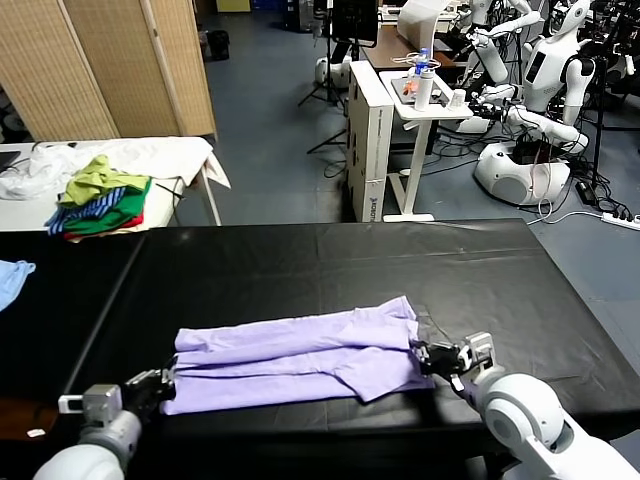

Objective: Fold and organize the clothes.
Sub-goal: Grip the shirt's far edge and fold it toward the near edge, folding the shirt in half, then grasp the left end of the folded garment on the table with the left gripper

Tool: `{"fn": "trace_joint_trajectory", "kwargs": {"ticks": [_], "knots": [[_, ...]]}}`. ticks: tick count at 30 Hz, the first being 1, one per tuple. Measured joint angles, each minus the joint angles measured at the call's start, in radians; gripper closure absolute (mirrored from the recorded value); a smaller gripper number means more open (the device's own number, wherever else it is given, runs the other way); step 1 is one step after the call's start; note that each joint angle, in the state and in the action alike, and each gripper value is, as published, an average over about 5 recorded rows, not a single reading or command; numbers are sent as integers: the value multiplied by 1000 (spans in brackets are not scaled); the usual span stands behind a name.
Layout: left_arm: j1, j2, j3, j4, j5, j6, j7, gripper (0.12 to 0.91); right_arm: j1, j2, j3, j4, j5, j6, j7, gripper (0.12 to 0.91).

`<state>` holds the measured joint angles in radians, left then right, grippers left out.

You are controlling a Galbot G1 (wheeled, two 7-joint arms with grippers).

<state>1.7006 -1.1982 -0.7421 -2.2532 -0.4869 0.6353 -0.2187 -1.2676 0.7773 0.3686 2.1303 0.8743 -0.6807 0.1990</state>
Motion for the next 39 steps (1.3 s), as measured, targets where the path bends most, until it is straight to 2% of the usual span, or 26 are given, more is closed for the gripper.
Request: {"fn": "trace_joint_trajectory", "kwargs": {"ticks": [3,7,12,18,26,29,32,35,39], "knots": [[-8,-4,-25,-9,-5,-18,-3,126,33,25,-9,-25,-7,26,19,119],[-48,7,-47,7,-62,-55,-14,124,118,80,-55,-91,-41,36,47,118],[-129,32,-26,66,-119,-93,-6,123,246,155,-137,-201,-92,38,48,118],[-208,51,27,156,-140,-97,12,123,338,216,-218,-306,-109,36,46,120],[-241,44,64,234,-136,-95,20,143,355,246,-241,-357,-119,34,47,158],[-244,44,67,247,-135,-95,23,199,354,252,-242,-364,-121,34,46,264],[-246,44,71,255,-135,-95,25,289,350,255,-242,-365,-123,34,46,461],[-247,44,77,255,-137,-95,27,453,344,259,-239,-367,-128,35,46,667],[-252,44,90,255,-140,-96,35,719,335,271,-227,-373,-151,47,49,841]]}}
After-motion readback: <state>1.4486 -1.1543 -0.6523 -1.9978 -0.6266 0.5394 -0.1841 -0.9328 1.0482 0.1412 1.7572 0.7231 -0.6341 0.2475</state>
